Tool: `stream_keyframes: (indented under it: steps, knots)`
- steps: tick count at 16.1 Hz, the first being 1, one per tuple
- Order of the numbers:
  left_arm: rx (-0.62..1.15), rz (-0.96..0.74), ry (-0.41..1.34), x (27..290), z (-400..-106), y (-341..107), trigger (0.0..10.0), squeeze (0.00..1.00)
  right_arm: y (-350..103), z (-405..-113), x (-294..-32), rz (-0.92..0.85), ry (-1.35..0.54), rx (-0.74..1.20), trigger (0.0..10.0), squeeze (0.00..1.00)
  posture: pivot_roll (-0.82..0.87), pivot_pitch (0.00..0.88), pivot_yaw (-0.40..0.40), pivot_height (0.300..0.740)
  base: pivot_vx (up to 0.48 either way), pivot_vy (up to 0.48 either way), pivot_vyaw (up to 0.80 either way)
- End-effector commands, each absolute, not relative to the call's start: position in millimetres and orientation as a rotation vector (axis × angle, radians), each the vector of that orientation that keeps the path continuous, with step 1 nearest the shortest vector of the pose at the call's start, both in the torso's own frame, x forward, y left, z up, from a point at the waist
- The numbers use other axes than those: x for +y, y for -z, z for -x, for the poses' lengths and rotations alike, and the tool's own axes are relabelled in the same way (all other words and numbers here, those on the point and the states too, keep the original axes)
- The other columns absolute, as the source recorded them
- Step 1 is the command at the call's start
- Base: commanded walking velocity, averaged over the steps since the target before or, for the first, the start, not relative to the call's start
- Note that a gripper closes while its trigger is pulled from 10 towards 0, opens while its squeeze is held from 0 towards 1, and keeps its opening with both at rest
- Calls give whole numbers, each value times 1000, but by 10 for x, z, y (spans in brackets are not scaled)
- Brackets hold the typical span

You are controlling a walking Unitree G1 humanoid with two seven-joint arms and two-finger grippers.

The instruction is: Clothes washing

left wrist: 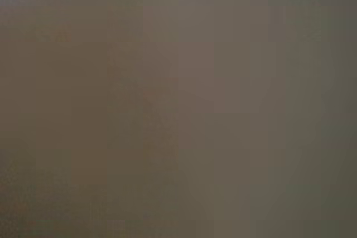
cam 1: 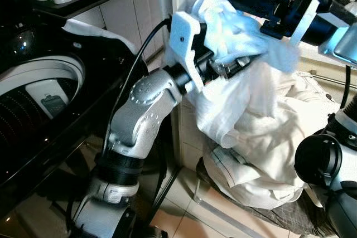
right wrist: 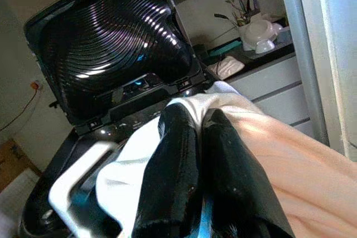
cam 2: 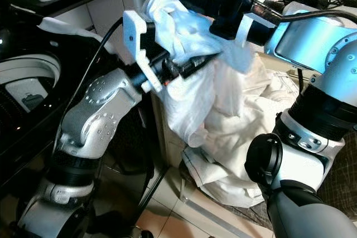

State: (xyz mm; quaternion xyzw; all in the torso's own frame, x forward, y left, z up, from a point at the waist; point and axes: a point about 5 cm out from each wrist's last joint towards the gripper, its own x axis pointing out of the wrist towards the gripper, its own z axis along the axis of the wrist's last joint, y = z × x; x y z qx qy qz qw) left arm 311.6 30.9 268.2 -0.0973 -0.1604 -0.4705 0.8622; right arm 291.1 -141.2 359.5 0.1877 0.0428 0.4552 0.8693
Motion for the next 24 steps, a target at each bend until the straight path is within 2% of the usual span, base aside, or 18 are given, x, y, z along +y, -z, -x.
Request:
stream_keyframes:
  steps: [1, 11, 12, 14, 15, 17, 18, 20, 21, 22, 23, 24]
  knots:
    - [-355, 212, 920, 413, -3183, -2735, 0, 0, -3646, -2852, -1396, -380, -981, 64, 0, 0, -95, 0, 67, 740, 0, 0, 0]
    - [-398, 235, 874, 482, -3216, -2793, 0, 0, -3624, -2833, -1435, -373, -940, 67, 0, 0, -92, 0, 70, 740, 0, 0, 0]
    - [-395, 225, 859, 516, -3238, -2796, 0, 0, -3616, -2830, -1442, -361, -927, 64, 1843, 0, -91, 0, 71, 740, 0, 0, 0]
    - [-398, 215, 836, 570, -3266, -2805, 0, 0, -3587, -2821, -1451, -343, -909, 65, 9373, 0, -91, 0, 73, 740, 0, 0, 0]
    - [-400, 209, 807, 615, -3293, -2815, 0, 0, -3568, -2816, -1454, -336, -903, 68, 10000, 0, -91, 0, 76, 740, 0, 0, 0]
    - [-409, 190, 749, 693, -3347, -2843, 0, 0, -3562, -2806, -1471, -331, -897, 62, 10000, 0, -91, 0, 76, 740, 0, 0, 0]
    - [-422, 166, 696, 780, -3396, -2882, 0, 0, -3563, -2798, -1501, -338, -893, 58, 10000, 1000, -88, 0, 76, 740, 0, 0, 0]
    - [-468, 86, 510, 1110, -3548, -3067, 0, 0, -3554, -2779, -1643, -332, -842, 44, 10000, 1000, -82, 0, 76, 740, 0, 0, 0]
    - [-473, 75, 490, 1146, -3562, -3090, 0, 0, -3552, -2776, -1658, -331, -836, 42, 10000, 1000, -82, 0, 76, 740, 0, 0, 0]
    - [-494, -35, 371, 1348, -3652, -3202, 0, 0, -3544, -2755, -1757, -294, -770, 25, 10000, 1000, -76, 0, 76, 740, 0, 0, 0]
    - [-515, -168, 240, 1540, -3721, -3320, 0, 0, -3527, -2742, -1837, -258, -708, 21, 10000, 592, -77, 0, 78, 740, 0, 0, 0]
    - [-511, -257, 131, 1660, -3762, -3383, 0, 0, -3510, -2732, -1861, -243, -696, 26, 10000, 0, -77, 0, 78, 740, 0, 0, 0]
